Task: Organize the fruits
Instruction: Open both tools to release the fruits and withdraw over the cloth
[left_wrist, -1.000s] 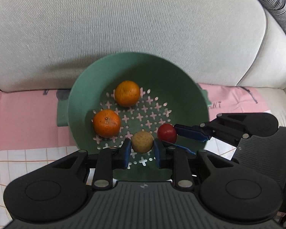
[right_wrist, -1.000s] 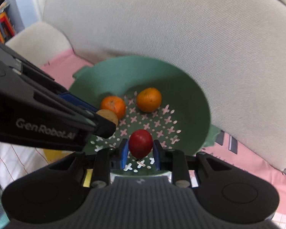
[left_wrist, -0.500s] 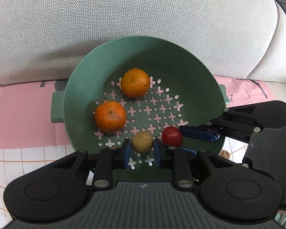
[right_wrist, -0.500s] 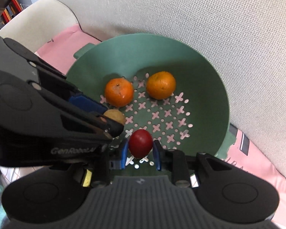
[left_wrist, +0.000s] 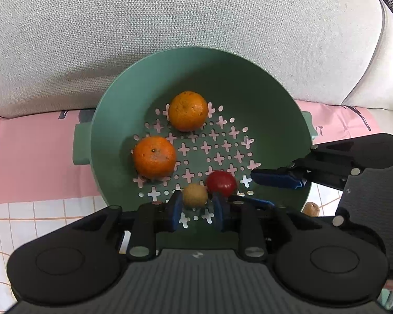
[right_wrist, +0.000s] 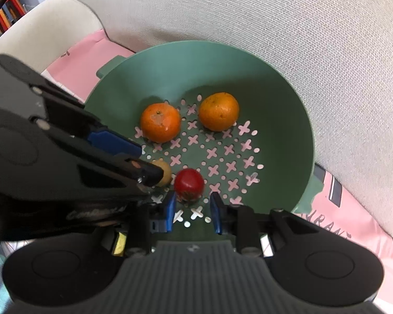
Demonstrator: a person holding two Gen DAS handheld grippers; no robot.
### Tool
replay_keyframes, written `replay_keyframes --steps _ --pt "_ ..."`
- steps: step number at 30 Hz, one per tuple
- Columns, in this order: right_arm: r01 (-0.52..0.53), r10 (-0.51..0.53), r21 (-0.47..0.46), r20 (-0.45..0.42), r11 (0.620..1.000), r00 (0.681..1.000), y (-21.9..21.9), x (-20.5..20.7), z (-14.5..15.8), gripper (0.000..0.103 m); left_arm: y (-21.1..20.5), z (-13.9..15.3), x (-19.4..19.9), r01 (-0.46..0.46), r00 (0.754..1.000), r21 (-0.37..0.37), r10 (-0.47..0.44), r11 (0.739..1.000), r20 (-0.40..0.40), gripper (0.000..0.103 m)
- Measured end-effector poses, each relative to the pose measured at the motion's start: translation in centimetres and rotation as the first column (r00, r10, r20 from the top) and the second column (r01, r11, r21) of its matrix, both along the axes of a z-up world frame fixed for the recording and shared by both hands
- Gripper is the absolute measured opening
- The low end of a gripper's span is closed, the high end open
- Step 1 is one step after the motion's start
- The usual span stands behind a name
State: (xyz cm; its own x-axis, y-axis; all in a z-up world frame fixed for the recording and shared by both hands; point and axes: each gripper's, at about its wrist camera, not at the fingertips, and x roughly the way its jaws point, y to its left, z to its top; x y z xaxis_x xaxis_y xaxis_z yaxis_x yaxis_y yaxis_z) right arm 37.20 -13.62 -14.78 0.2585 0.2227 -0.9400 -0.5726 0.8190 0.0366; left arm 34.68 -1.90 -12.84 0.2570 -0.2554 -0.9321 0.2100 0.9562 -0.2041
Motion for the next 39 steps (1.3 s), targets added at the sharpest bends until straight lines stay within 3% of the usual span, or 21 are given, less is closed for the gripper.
replay_keyframes --steps 3,15,26,39 --pt "0.004 -0.004 -0.002 0.009 1.000 1.000 -0.1 -0.2 0.1 0.025 0.2 0.4 -0.2 -0.004 1.000 -0.004 0.004 1.000 0.008 0.042" --pt "0.010 -0.006 -0.025 0.176 1.000 0.984 0.3 -2.6 4.2 0.036 1.6 4.7 -2.6 -0.066 0.988 -0.032 0.069 0.997 0.138 0.044" --pt "0.122 -0.140 0.085 0.247 0.989 0.959 -1.0 -6.4 8.4 0.039 3.1 9.8 -7.3 -0.124 0.957 -0.050 0.133 0.991 0.260 0.044" --pt "0.220 -0.281 0.221 0.301 0.950 0.911 -4.1 -15.5 11.0 0.043 3.8 15.1 -14.9 -0.133 0.915 -0.079 0.153 0.988 0.373 0.047"
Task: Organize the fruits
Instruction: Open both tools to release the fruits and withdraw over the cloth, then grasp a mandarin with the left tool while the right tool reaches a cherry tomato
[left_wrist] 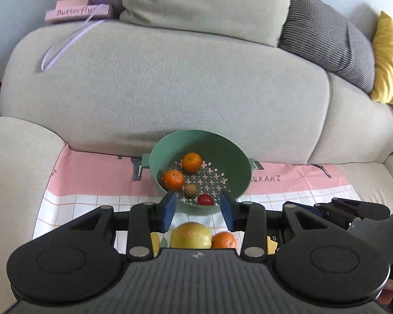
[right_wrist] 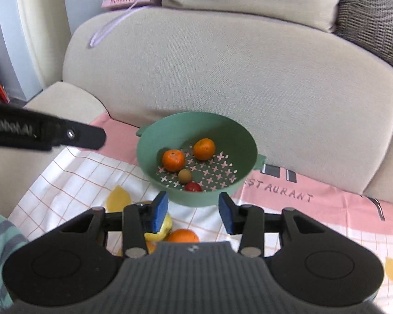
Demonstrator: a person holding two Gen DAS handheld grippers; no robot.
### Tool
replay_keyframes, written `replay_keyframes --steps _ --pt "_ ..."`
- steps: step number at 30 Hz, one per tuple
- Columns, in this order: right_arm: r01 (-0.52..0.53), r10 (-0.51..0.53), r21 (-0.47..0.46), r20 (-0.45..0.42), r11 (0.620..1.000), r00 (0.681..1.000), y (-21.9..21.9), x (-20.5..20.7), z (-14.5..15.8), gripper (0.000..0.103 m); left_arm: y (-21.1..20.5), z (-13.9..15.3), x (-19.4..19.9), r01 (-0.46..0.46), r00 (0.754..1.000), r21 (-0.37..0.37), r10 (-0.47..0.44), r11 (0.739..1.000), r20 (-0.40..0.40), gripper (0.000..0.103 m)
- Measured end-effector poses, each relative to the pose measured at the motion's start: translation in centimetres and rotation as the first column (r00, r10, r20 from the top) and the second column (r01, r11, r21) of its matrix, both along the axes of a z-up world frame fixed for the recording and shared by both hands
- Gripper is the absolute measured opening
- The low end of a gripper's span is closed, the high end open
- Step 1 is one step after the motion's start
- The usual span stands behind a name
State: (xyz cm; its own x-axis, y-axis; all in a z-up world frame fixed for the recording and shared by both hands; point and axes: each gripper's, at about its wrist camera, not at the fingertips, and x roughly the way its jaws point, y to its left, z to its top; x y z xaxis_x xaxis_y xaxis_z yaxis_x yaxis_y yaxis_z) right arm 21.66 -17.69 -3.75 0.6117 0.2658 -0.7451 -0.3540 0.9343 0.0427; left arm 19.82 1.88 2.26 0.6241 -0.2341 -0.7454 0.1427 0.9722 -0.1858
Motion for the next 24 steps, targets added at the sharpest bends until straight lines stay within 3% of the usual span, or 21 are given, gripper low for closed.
replay_keyframes --steps 2,12,19,24 --pt "0.011 -0.012 0.014 0.014 1.000 1.000 -0.4 -1.5 0.2 0.047 0.0 0.4 -1.3 0.004 1.000 0.001 -0.004 1.000 0.000 0.049" --pt "0.085 -0.086 0.036 0.027 0.996 0.996 -1.7 -8.6 -0.8 0.047 0.5 -1.4 -6.6 -0.009 0.998 -0.005 0.009 1.000 -0.064 0.049" --pt "0.133 -0.133 0.025 0.002 0.991 0.991 -3.1 -11.2 -2.7 0.047 0.9 -3.7 -10.0 -0.039 0.997 -0.012 0.038 0.999 -0.069 0.049" --pt "0.138 -0.138 -0.008 -0.029 0.990 0.990 -3.3 -12.3 -4.6 0.051 0.1 -5.8 -11.4 0.009 0.997 -0.026 -0.011 1.000 -0.082 0.049"
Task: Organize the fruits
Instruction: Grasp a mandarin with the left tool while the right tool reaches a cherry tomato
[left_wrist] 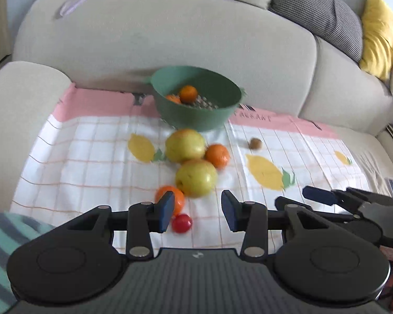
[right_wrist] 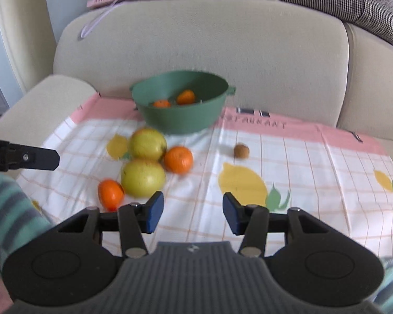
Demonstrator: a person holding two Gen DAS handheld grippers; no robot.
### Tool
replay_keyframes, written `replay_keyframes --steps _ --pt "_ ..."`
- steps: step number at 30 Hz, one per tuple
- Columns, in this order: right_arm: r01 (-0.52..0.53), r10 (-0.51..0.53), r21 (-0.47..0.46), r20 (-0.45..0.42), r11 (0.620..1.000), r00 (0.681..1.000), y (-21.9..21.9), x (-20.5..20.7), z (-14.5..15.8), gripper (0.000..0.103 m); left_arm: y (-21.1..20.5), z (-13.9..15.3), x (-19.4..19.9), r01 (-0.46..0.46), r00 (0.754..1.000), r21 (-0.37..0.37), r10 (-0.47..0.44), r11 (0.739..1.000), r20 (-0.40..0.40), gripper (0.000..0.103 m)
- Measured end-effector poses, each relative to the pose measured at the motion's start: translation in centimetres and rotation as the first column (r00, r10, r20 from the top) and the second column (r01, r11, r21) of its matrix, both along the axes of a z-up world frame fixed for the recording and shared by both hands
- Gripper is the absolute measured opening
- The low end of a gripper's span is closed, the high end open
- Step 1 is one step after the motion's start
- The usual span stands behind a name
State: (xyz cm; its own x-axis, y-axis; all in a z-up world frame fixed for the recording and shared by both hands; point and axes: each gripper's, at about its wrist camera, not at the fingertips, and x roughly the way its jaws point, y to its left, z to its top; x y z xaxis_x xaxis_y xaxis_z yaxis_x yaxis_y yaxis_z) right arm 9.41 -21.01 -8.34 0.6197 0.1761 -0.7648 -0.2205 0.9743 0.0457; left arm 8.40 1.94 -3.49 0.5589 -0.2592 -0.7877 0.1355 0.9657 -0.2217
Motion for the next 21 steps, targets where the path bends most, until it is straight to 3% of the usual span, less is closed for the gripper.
replay_keyframes --steps 10,21 --pt "-0.034 0.032 -0.034 -0.063 0.999 0.998 0.5 -0.2 -3.1 0.051 -1.1 -3.3 0.3 -0.028 0.997 -0.008 0.027 1.000 -0.072 0.049" --pt "-0.058 0.058 -0.011 -0.051 0.998 0.997 0.9 0.9 -4.1 0.051 -0.6 -5.3 1.5 -0.041 0.991 -0.066 0.032 0.997 -0.126 0.049"
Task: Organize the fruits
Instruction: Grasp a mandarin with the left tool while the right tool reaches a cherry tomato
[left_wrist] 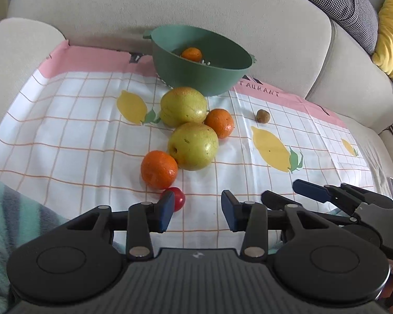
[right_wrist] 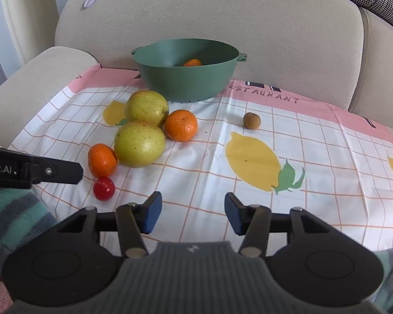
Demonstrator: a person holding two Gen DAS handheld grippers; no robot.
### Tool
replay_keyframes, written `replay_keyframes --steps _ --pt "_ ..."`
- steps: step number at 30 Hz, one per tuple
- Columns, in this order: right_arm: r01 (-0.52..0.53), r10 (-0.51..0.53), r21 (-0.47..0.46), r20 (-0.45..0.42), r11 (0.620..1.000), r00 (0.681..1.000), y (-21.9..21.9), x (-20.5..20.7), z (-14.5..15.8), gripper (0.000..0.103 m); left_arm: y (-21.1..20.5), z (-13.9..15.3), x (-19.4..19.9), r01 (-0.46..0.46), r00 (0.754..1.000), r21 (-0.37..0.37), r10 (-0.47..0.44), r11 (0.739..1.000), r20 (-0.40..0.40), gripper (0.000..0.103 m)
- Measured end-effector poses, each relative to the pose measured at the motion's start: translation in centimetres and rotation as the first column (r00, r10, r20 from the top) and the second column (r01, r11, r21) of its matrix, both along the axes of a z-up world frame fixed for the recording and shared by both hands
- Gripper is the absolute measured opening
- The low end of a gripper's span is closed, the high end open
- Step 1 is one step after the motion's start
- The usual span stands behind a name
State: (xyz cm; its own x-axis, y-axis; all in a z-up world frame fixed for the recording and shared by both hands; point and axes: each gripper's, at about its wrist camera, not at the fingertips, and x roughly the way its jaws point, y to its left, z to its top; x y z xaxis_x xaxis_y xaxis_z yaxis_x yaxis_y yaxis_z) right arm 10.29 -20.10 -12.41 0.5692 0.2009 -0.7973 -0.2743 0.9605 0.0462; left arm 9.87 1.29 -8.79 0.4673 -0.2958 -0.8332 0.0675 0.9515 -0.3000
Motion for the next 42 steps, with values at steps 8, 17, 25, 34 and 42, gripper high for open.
replay_keyframes --steps 8,17,25,34,42 --pt "-0.025 0.025 0.017 -0.002 1.000 1.000 0.5 1.4 -1.2 0.050 -0.1 -1.2 2.4 -0.077 0.996 0.036 0.078 0.996 -0.034 0.049" --pt "0.007 -0.005 0.064 -0.026 0.998 1.000 0.1 3.1 -2.5 0.050 0.3 -3.5 4.8 -0.114 0.984 0.114 0.128 0.987 -0.123 0.049" --pt "-0.034 0.036 0.054 -0.047 0.998 0.998 1.1 3.6 -3.3 0.050 0.6 -4.4 6.1 -0.095 0.987 0.119 0.109 0.988 -0.120 0.050" --pt "-0.044 0.048 0.053 -0.066 0.998 0.997 1.3 3.9 -3.7 0.050 0.5 -5.7 6.9 -0.050 0.986 0.140 0.071 0.989 -0.151 0.051" --pt "-0.102 0.104 0.036 -0.053 0.994 0.993 2.4 3.5 -3.7 0.050 1.0 -4.7 6.3 -0.059 0.988 0.122 0.075 0.991 -0.132 0.048"
